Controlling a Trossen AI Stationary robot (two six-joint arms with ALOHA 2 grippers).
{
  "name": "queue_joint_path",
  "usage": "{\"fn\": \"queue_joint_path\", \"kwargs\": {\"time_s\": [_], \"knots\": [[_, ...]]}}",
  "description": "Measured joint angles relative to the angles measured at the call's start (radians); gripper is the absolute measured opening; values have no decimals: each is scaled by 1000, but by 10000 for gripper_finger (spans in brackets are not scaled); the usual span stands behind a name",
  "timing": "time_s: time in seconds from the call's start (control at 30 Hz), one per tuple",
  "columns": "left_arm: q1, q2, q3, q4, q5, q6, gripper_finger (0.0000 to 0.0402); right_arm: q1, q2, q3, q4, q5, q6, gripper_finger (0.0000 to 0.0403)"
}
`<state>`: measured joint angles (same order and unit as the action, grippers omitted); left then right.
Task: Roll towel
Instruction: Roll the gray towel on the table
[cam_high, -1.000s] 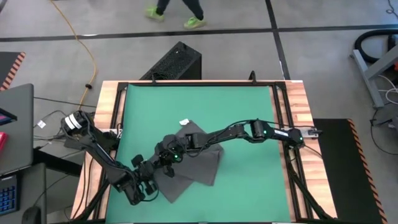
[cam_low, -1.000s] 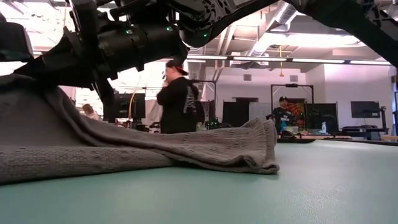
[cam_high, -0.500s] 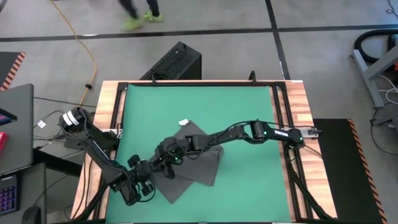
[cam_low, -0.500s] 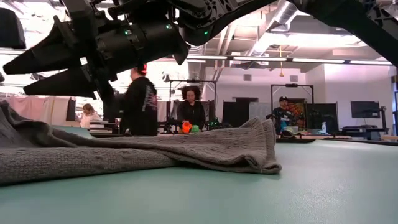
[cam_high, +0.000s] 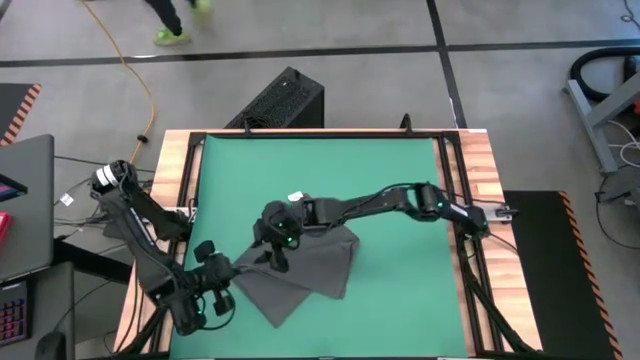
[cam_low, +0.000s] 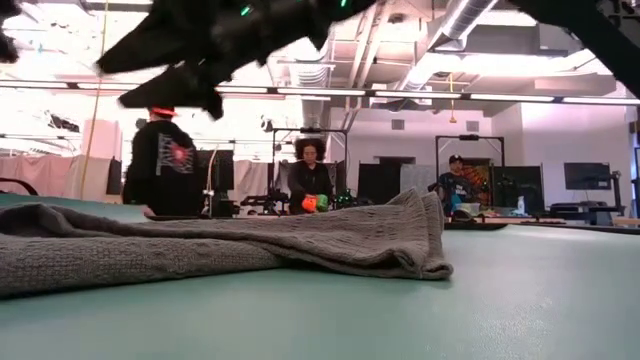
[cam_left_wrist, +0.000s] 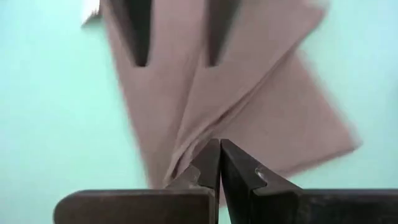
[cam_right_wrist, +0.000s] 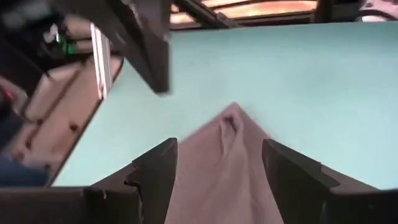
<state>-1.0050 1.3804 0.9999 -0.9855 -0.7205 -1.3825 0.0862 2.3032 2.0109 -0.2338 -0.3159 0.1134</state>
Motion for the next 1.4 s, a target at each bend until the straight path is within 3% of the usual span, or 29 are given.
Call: {"fn": "queue_joint_path", "kwargs": {"time_s": [0.07, 0.3, 0.43, 0.63, 0.8, 0.97, 1.4], "knots": [[-15, 7, 6, 28, -66, 15, 0, 1, -59, 0, -122, 0, -70, 260], [-4, 139, -38, 268, -100, 75, 0, 74, -257, -16, -679, 57, -300, 253], [2, 240, -38, 407, -69, 183, 0, 182, -316, -120, -826, 126, -396, 239], [12, 323, -38, 500, -52, 185, 0, 313, -386, -354, -789, 262, -417, 224], [11, 322, -38, 487, -54, 186, 0, 384, -393, -526, -515, 377, -428, 223], [12, 322, -38, 488, -47, 197, 0, 421, -369, -614, -315, 424, -488, 223], [54, 321, -38, 509, -19, 309, 0, 368, -367, -713, -187, 476, -444, 223]]}}
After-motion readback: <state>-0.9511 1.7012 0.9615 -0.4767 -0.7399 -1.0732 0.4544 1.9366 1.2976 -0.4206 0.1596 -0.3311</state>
